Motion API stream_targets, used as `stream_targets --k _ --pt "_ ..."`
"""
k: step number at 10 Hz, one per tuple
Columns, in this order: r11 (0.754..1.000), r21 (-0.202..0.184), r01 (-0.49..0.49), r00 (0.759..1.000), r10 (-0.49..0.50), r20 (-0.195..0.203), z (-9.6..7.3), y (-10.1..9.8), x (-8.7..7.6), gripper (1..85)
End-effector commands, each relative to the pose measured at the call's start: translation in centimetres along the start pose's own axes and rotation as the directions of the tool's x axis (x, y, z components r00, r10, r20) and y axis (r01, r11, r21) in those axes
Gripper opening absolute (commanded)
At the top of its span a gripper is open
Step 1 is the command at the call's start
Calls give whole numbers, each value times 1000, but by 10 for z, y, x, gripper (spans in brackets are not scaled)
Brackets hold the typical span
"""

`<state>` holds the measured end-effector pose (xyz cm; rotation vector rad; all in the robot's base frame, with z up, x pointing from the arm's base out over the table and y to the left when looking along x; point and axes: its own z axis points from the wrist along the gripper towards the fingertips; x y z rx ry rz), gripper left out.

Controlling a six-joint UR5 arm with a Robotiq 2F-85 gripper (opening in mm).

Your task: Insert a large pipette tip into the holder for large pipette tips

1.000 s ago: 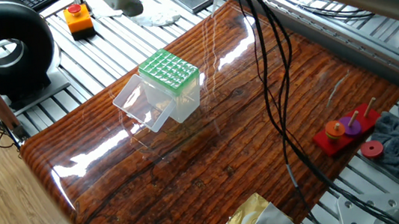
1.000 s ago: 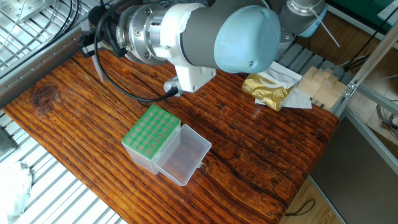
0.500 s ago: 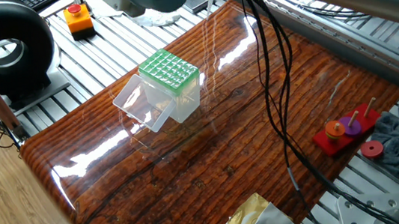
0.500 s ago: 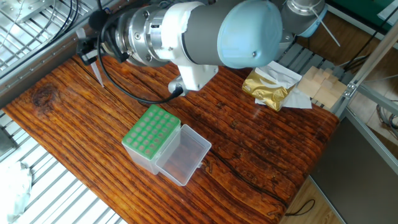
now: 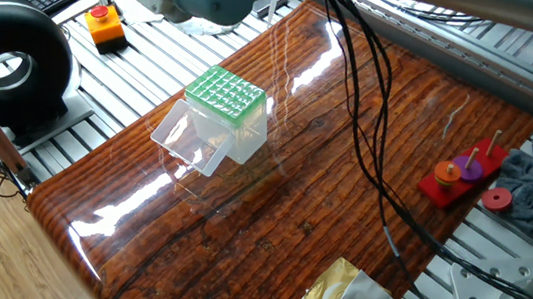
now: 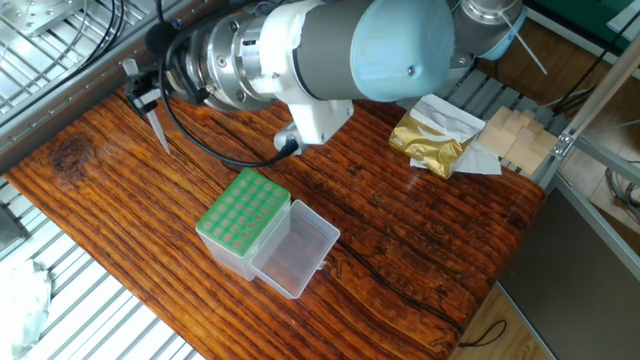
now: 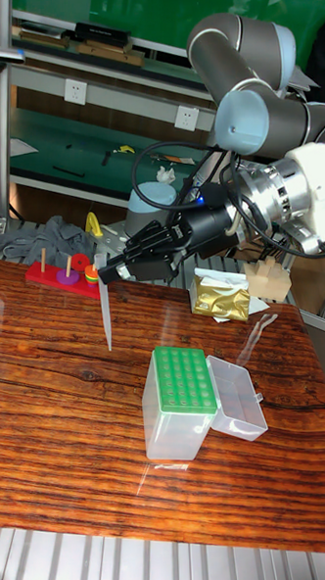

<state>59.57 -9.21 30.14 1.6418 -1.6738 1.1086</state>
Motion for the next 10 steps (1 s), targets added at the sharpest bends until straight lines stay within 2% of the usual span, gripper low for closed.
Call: stream_targets --k 1,5,7,9,10 --pt "1000 -17 -8 1000 8 18 -1 3 -4 10" --pt "999 -53 4 1000 -5 -19 -33 -10 -3 10" --pt "998 -55 -5 999 3 -32 -35 -11 -1 10" --pt "998 -59 -5 998 1 -69 -41 -17 -3 10" --pt "998 -66 -15 995 9 -98 -49 -16 -9 10"
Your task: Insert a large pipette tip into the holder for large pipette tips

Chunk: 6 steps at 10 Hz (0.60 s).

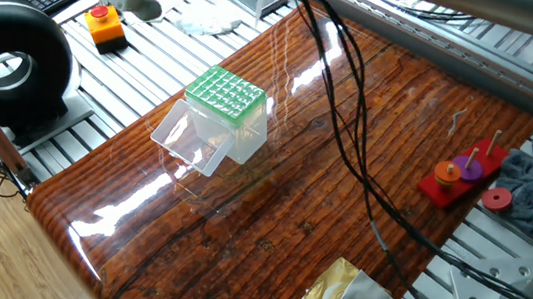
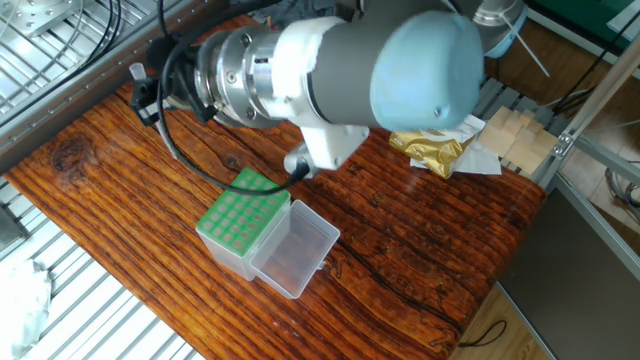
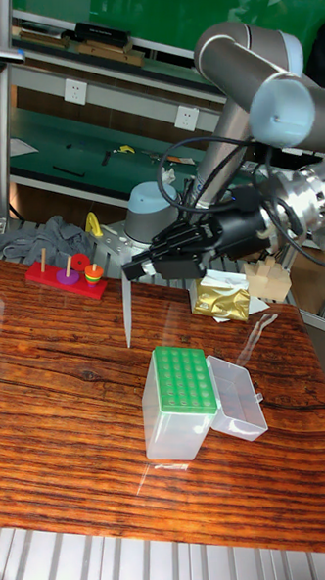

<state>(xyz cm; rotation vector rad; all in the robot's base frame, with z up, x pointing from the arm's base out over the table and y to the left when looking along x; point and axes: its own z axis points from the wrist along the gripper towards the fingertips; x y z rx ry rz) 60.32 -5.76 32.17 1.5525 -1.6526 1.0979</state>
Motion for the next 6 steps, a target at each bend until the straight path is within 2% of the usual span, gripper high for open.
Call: stream_targets --k 1,3,4,6 --pt "1000 -17 -21 998 20 -58 -19 3 -9 10" --pt "999 -26 -37 996 35 -82 -26 8 -15 10" --pt "999 -24 -37 994 34 -107 -31 8 -15 10" --pt "998 -32 -48 994 44 -97 -33 11 -22 10"
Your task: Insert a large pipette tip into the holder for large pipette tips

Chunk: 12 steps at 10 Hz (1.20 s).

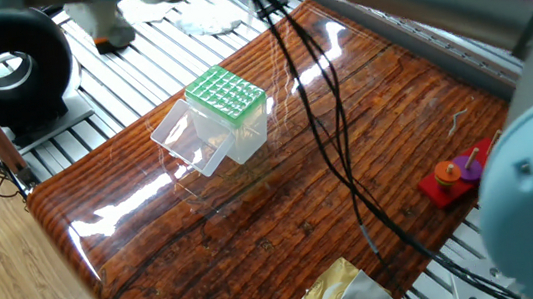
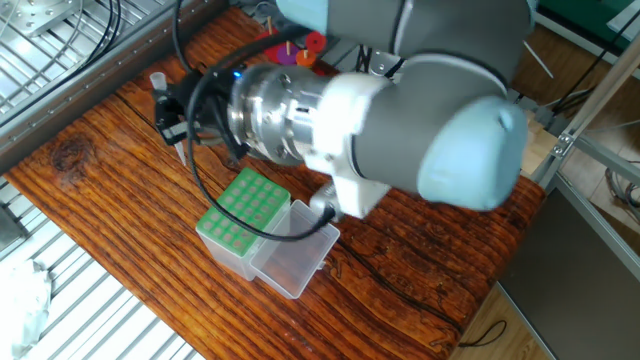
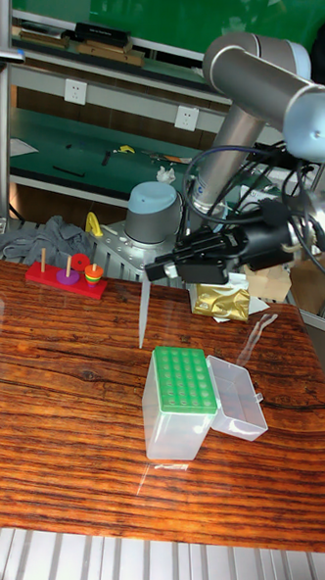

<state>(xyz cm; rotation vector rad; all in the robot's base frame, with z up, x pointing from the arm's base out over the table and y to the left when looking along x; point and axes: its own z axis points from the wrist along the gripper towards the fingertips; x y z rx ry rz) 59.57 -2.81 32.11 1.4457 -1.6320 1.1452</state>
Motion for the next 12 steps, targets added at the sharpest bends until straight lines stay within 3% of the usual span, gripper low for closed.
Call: stream_targets --k 1,4,6,12 --pt "1000 -10 -12 1000 12 -23 -11 4 -7 10" --pt "999 -18 -45 998 45 -45 -26 10 -23 10" --pt "998 -23 -52 998 51 -42 -27 11 -31 10" --pt "998 -30 -57 997 55 -55 -39 14 -40 10"
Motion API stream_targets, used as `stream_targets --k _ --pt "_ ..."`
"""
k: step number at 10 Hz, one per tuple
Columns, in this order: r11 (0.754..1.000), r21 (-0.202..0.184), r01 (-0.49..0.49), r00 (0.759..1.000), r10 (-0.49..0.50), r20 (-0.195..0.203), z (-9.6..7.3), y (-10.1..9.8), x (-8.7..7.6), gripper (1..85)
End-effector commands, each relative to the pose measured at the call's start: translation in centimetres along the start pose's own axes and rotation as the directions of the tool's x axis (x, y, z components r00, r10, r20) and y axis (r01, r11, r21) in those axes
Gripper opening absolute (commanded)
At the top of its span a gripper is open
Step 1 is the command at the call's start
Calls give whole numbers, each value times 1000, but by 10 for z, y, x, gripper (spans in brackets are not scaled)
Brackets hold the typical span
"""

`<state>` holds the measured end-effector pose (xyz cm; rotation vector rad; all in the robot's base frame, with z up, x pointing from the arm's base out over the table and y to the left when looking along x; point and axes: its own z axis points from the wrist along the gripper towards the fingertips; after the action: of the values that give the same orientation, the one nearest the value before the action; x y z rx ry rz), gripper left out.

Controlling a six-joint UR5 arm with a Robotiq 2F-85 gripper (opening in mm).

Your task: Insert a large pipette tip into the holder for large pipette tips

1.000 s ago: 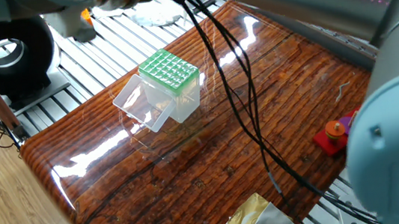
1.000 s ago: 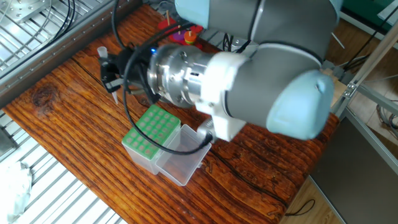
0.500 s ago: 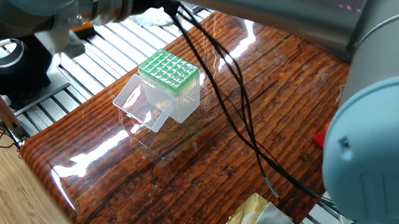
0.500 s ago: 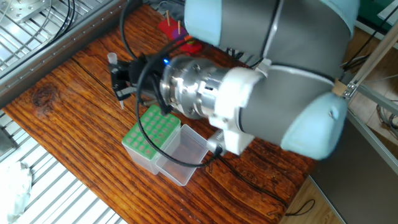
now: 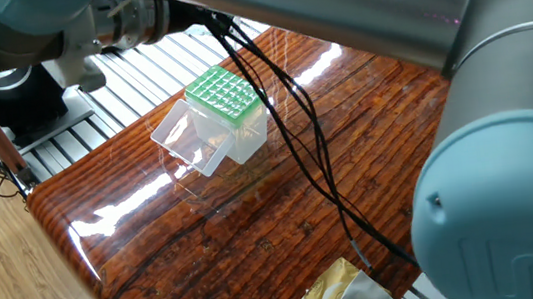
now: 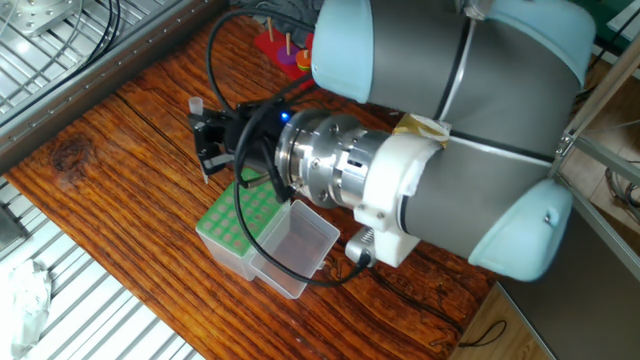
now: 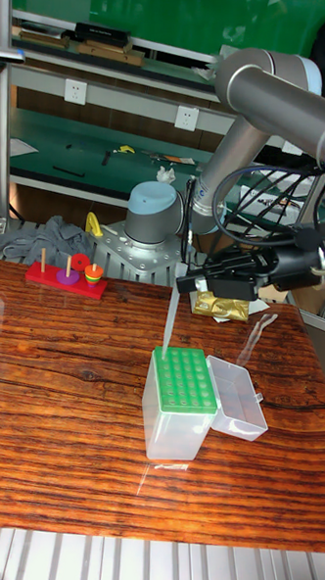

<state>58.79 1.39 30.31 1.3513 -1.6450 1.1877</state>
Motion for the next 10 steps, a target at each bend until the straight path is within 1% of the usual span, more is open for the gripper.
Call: stream_targets --k 1,4,5,8,10 --pt "1000 -13 -4 1000 4 8 -7 4 -13 10" --pt "1000 -9 -10 1000 10 9 -5 7 -19 10" --pt "1000 -11 -10 1000 10 19 -3 8 -24 10" --pt "1000 -8 -21 999 21 26 -1 12 -33 10" --pt "1000 -9 -24 999 25 28 -1 13 -35 10"
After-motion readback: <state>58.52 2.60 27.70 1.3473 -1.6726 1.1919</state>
